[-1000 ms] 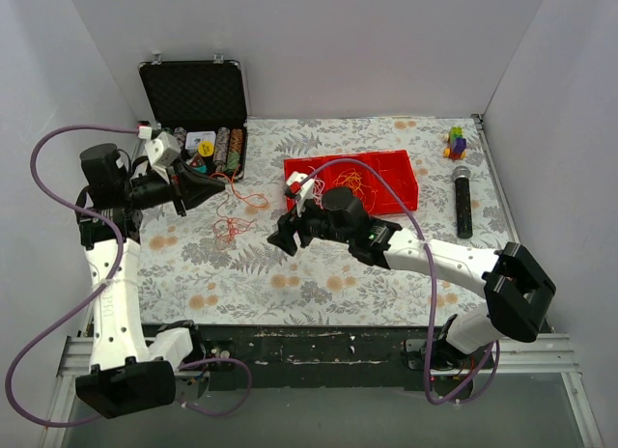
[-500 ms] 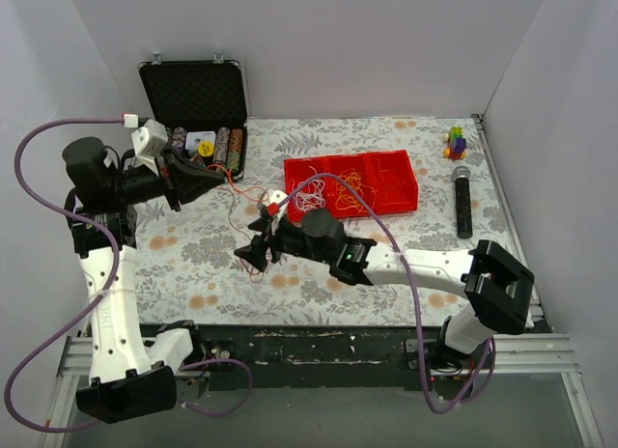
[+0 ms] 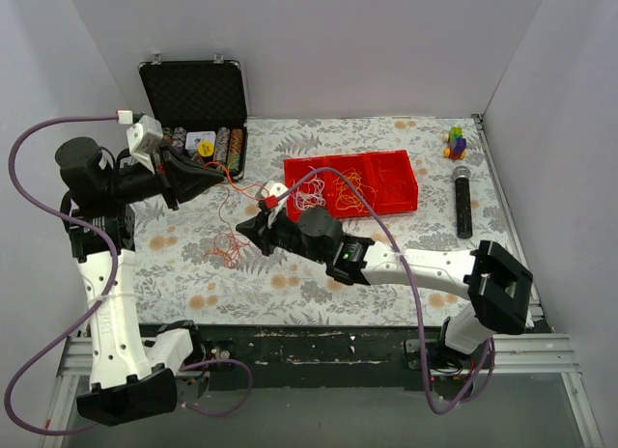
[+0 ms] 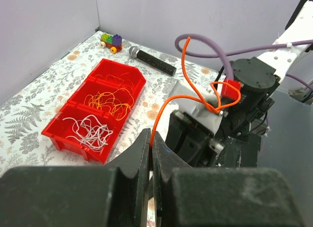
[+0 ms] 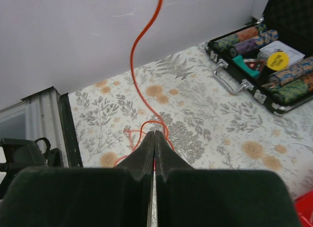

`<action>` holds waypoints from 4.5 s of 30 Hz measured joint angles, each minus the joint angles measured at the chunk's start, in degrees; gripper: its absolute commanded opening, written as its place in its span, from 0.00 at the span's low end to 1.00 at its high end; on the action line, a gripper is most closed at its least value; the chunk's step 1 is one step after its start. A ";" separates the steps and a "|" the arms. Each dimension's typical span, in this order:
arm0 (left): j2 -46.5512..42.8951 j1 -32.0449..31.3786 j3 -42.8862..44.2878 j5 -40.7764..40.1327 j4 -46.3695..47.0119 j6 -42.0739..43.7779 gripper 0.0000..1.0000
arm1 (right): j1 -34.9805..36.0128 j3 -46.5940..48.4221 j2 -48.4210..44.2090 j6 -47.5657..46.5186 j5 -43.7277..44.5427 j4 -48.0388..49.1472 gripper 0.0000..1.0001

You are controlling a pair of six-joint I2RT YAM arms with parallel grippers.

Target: Untangle the cables

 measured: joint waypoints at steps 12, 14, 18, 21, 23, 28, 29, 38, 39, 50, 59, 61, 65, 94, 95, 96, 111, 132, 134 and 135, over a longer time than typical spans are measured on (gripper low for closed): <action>-0.70 -0.02 -2.29 0.28 4.87 -4.81 0.00 | -0.02 -7.69 -8.33 -2.19 6.34 3.69 0.48; -0.70 -0.09 -2.29 0.39 5.42 -5.27 0.00 | -0.02 -7.89 -7.50 -2.25 6.45 4.28 0.49; -0.72 -0.11 -2.29 0.76 6.14 -5.77 0.00 | 0.48 -7.30 -5.38 -2.40 6.49 5.88 0.50; -0.72 -0.11 -2.29 0.87 6.21 -5.86 0.00 | 1.31 -5.79 -3.45 -2.95 6.43 6.75 0.51; -0.72 -0.11 -2.29 0.98 6.21 -6.03 0.00 | 1.70 -4.81 -2.45 -3.19 6.32 7.52 0.51; -0.72 -0.15 -2.29 1.16 6.29 -6.34 0.00 | 2.19 -2.01 -0.92 -3.32 4.66 7.89 0.51; -0.72 -0.17 -2.29 1.16 6.34 -6.38 0.00 | 2.25 -1.38 -0.68 -3.30 4.20 8.07 0.51; -0.74 -0.39 -2.29 1.18 7.32 -7.26 0.00 | 3.43 4.35 3.48 -3.41 1.90 8.59 0.50; -0.74 -0.39 -2.29 1.18 7.39 -7.41 0.00 | 3.69 4.63 3.74 -3.63 2.23 8.61 0.46; -1.20 -0.39 -2.29 1.38 7.58 -8.26 0.00 | 4.11 5.62 3.96 -7.39 8.52 6.78 0.01; -1.44 -0.39 -2.45 0.46 8.81 -8.94 0.32 | 4.11 3.02 -2.12 -13.49 16.26 3.89 0.01; -1.90 -0.39 -3.06 -0.94 9.09 -8.46 0.57 | 3.85 2.19 -5.20 -15.06 17.81 2.82 0.01; -3.30 -0.39 -6.27 -5.68 8.92 -6.82 0.98 | 1.55 1.90 -12.31 -17.62 19.61 -0.42 0.01; -5.55 -0.44 -18.60 -20.92 -6.82 16.81 0.98 | -36.81 9.46 -14.23 -19.69 18.08 -17.99 0.01; -5.49 -0.44 -18.84 -20.96 -6.91 17.09 0.98 | -37.64 9.46 -14.05 -19.39 17.86 -17.99 0.01; -5.44 -0.44 -19.12 -21.00 -7.02 17.38 0.98 | -38.49 9.46 -13.81 -19.04 17.62 -17.92 0.01; -4.87 -0.44 -20.76 -21.44 -7.54 19.28 0.98 | -45.13 5.99 -5.66 -15.26 15.76 -14.78 0.01; -3.08 -0.44 -23.82 -23.78 -7.10 20.81 0.98 | -46.82 4.22 12.26 -9.81 31.45 -24.81 0.01; -3.08 -0.44 -23.82 -23.78 -7.10 20.81 0.98 | -47.54 7.30 15.21 -8.22 31.39 -28.41 0.01; -3.08 -0.44 -23.82 -23.78 -7.08 20.81 0.98 | -47.84 8.63 16.33 -7.41 31.17 -29.97 0.01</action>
